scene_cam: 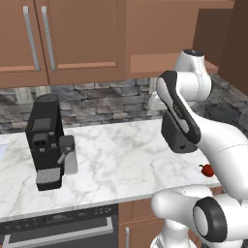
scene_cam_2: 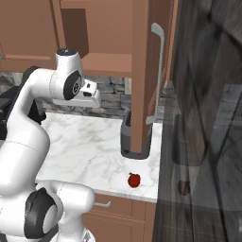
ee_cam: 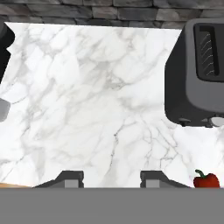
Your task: Pick the bell pepper from the counter and place it in the cabinet. Then close the cabinet.
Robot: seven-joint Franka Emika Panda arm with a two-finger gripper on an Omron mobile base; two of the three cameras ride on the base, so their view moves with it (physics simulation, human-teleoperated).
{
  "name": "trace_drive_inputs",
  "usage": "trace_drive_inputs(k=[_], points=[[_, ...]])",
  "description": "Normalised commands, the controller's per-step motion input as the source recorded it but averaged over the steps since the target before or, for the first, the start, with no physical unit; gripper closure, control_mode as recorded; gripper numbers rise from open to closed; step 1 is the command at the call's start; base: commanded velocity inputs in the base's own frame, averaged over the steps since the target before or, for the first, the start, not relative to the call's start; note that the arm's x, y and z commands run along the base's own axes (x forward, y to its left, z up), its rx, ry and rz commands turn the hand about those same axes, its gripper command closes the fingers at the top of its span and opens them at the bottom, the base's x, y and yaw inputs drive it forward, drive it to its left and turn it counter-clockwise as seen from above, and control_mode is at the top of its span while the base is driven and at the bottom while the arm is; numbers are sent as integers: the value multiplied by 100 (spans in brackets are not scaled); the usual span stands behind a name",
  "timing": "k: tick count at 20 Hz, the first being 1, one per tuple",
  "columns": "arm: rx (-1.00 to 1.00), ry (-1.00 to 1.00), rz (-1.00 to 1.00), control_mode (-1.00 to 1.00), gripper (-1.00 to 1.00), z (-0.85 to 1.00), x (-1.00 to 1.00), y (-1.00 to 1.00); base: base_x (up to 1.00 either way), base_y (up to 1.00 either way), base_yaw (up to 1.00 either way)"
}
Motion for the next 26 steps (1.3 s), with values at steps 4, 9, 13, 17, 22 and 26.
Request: trace_drive_inputs(k=[4,9,13,17,22,26], points=[[-11,0,2,-100,-100,-15,-1,0,0,0,0],[-12,0,5,-100,-100,-17,-5,-1,0,0,0],[0,0,1,-100,-100,-20,-25,-32,0,0,0],[0,4,0,-100,-100,-17,-57,-66,0,0,0],[0,10,0,-100,-100,-16,-35,-62,0,0,0],[0,4,0,-100,-100,-9,-16,-44,0,0,0]])
